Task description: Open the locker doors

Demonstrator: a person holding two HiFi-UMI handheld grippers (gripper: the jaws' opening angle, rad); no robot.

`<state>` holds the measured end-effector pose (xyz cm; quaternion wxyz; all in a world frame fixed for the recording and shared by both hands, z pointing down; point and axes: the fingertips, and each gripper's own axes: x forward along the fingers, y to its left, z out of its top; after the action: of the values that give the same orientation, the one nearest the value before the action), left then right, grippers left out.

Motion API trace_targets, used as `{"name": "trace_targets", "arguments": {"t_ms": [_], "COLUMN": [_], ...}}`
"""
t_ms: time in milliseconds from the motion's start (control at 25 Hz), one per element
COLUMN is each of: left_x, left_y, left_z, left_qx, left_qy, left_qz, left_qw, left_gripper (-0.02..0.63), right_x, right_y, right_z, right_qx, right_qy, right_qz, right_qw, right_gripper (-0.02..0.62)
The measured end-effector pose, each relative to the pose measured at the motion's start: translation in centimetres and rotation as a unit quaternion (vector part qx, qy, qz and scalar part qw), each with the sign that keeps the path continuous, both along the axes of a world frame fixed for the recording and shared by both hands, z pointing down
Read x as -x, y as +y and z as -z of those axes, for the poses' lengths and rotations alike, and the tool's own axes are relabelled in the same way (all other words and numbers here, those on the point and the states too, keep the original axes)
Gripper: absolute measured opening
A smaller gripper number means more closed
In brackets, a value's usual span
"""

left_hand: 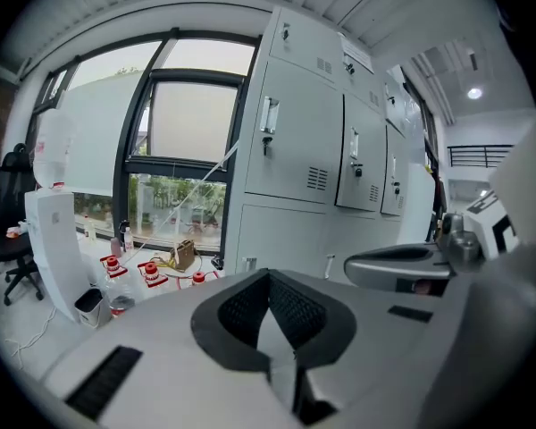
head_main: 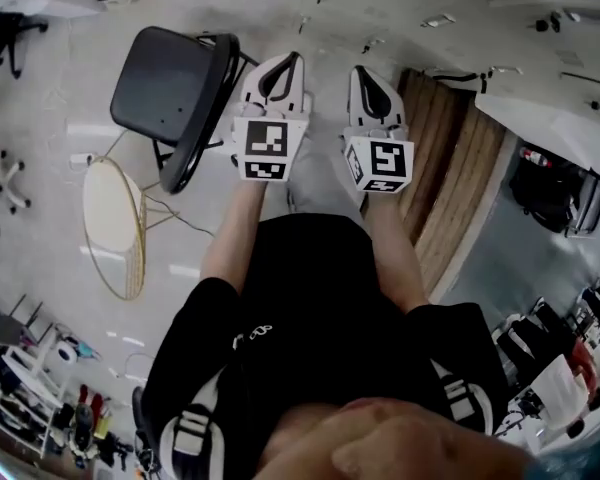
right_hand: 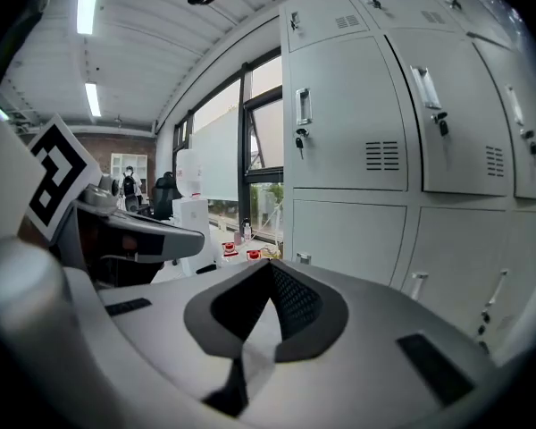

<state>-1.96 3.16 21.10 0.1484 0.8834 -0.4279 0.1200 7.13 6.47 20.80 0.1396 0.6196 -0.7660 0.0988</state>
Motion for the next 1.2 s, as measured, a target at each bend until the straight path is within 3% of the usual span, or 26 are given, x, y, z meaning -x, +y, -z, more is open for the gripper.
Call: {"name": "trace_targets", "arguments": {"t_ms": [360,840,1200], "left_x": [-2.1,-2.4,-2.6], "left_y": [-6.0,-10.1,-11.5], "left_z": [-6.2,-13.0,-15.4], "left_qx": [0.041,0.086,0.101], "left_qy": [-0.009,-0.011,-0.017], "left_qz": [0.003,0.034,0.045], "left_qw": [0.9991,0.9957,0.9937], "left_gripper": [0.011,0.011,0.011], "right_x": [-0.8,-1.3,-0.7], "right_y": [-7.7,-11.5,-14.0], "right_z": [-5.0,-12.0,-15.8], "right_qx": [0.021,0.058,0.082], "right_qy": [-0.003,-0.018,-0.015], "right_qz": [0.021,0.025,0.055], "right_qw": [1.000,0.998,0.995], "right_gripper": [0.015,0.016,0.017]}}
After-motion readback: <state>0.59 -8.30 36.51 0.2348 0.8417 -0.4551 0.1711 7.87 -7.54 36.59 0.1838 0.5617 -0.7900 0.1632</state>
